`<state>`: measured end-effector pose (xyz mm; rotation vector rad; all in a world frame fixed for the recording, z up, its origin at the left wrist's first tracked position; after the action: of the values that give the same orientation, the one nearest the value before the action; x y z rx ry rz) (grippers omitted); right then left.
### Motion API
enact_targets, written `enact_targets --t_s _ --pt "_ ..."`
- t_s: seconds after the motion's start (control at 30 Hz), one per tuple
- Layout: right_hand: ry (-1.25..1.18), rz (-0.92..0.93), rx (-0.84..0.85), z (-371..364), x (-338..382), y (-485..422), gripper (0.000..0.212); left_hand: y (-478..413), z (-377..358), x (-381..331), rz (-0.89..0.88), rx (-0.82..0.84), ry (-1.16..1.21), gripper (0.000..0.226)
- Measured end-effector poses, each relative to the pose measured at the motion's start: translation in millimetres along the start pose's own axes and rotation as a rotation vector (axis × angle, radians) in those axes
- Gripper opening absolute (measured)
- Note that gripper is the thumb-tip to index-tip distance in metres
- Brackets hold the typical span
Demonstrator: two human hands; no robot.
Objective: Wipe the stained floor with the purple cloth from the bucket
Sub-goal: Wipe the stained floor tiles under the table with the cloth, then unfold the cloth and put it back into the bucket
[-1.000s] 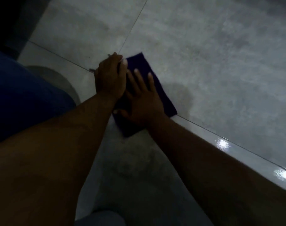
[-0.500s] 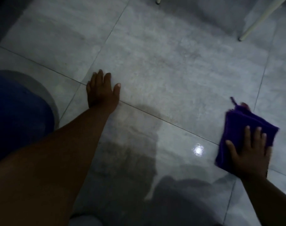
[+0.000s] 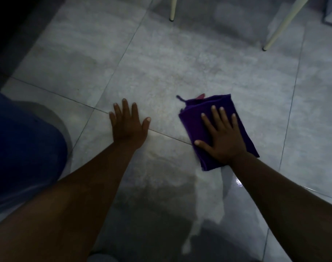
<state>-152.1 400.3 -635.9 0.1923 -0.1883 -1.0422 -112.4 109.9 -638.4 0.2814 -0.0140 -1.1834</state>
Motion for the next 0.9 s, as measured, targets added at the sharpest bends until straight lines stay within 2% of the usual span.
enact_targets --t_s 0.07,0.1,0.13,0.2,0.23,0.27,0.33,0.43,0.57,0.63,0.7,0.77,0.9 --pt "-0.004 0.070 -0.033 4.9 0.8 7.6 0.084 1.2 4.7 -31.0 -0.059 -0.002 0.057 0.072" --pt "-0.024 0.011 -0.087 8.0 -7.2 16.3 0.079 1.9 8.4 -51.7 -0.118 -0.011 0.089 0.072" --pt "-0.059 -0.128 -0.169 12.8 -20.7 28.6 0.074 1.8 12.4 -74.5 -0.192 -0.031 0.120 0.073" --pt "-0.183 -0.575 -0.353 19.8 -53.6 67.1 0.069 -1.0 18.2 -119.4 -0.311 -0.037 0.189 0.074" --pt "-0.272 -0.814 -0.409 19.8 -64.1 89.7 0.069 -3.2 18.4 -139.7 -0.343 0.009 0.228 0.076" --pt "-0.361 -1.009 -0.419 16.9 -65.9 109.3 0.070 -4.8 18.4 -158.2 -0.360 0.073 0.255 0.078" --pt "-0.455 -1.196 -0.329 9.6 -51.2 131.3 0.072 -5.0 18.2 -187.6 -0.357 0.163 0.189 0.078" --pt "-0.458 -1.205 -0.190 -1.4 -18.9 137.7 0.073 4.5 9.4 -205.1 -0.272 0.302 0.080 0.066" --pt "-0.567 -1.275 -0.175 -3.2 -9.6 128.9 0.049 35.2 -1.2 -210.1 -0.231 0.590 0.273 0.053" --pt "-0.635 -1.309 -0.212 3.8 -11.6 120.1 0.037 38.7 27.5 -210.4 -0.255 0.616 0.369 0.057" --pt "-0.786 -1.318 -0.318 19.5 -8.7 105.6 0.031 27.9 73.7 -206.1 -0.257 0.562 0.439 0.057" --pt "-1.024 -1.238 -0.432 45.5 3.3 79.7 0.029 11.4 131.6 -195.2 -0.278 0.445 0.444 0.054" --pt "-1.328 -0.820 -0.631 151.3 37.7 13.6 0.014 -18.4 265.7 -144.1 -0.285 0.138 0.407 0.047"
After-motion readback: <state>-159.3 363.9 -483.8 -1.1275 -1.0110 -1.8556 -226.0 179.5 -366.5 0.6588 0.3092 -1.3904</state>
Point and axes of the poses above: each hand's wrist, its own y-axis away from the middle knuckle, its own z-axis out of the back of the hand, x = y × z, the point moved 7 cm from there along -y, towards the middle knuckle, and after that the axes turned 1 degree about y, right-handed, at the moved point
